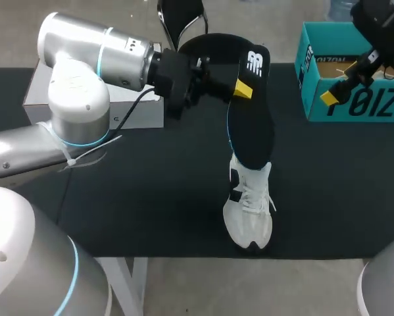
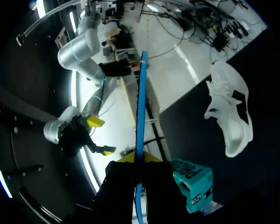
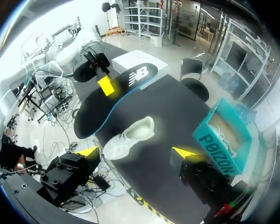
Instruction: Take the shoe out of the shoebox, open the shoe tongue, remove and reinsert the insole, then place the shoe into the shoebox
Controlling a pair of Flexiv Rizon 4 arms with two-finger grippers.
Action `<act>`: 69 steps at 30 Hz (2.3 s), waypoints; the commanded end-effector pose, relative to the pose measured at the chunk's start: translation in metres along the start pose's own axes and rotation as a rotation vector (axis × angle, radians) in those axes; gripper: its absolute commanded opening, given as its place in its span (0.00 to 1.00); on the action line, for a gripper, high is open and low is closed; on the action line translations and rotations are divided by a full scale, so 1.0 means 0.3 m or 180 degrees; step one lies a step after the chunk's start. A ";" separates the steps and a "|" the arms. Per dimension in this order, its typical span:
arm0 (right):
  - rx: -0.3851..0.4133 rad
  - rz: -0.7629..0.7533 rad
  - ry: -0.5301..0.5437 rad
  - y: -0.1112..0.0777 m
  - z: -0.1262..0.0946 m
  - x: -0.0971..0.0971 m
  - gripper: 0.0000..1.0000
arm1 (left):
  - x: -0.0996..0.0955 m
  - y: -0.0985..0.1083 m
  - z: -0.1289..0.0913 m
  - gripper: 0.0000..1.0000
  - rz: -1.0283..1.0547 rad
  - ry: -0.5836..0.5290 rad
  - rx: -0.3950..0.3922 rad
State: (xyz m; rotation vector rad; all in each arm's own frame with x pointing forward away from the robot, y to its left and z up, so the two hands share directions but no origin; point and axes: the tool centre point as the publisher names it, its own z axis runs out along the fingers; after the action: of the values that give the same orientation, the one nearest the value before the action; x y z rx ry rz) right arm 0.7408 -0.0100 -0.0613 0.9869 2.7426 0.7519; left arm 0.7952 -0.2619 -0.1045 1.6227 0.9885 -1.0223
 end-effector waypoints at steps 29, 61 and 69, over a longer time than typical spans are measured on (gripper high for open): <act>0.0002 0.0002 0.0004 0.002 0.004 -0.002 1.00 | 0.135 0.046 0.021 0.00 0.0372 0.0173 -0.0241; -0.0671 0.0364 0.0886 -0.084 0.170 -0.004 1.00 | 0.135 0.046 0.021 0.00 0.0372 0.0173 -0.0241; -0.0947 0.0467 0.1326 -0.015 0.265 0.005 1.00 | 0.135 0.046 0.021 0.00 0.0372 0.0173 -0.0241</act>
State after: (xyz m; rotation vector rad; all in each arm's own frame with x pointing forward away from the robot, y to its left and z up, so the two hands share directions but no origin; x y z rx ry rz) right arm 0.7509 0.0101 -0.1182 1.0974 2.7878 1.3584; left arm 0.8203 -0.2646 -0.1391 1.6341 0.9463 -0.8597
